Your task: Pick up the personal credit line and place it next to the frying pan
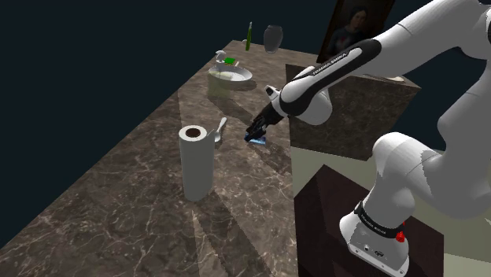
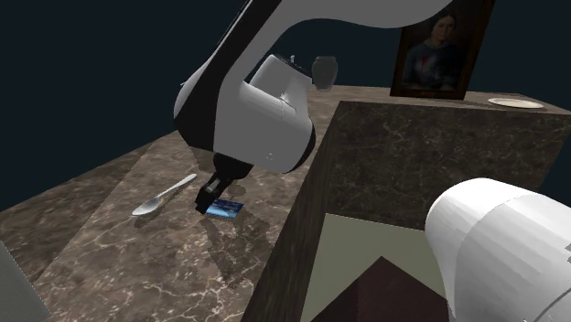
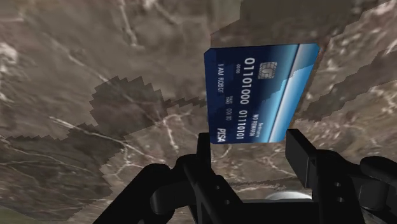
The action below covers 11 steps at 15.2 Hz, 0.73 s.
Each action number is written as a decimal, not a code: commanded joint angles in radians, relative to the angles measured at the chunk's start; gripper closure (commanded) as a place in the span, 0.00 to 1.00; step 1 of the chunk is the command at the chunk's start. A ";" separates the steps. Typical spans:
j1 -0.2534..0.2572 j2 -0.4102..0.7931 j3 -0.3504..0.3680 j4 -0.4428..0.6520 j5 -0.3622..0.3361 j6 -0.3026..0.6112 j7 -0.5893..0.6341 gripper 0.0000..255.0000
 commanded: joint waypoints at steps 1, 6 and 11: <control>-0.085 -0.009 0.079 -0.003 -0.047 -0.021 0.047 1.00; -0.287 -0.051 0.256 -0.001 -0.185 -0.094 0.177 1.00; -0.409 -0.099 0.363 0.014 -0.283 -0.169 0.272 1.00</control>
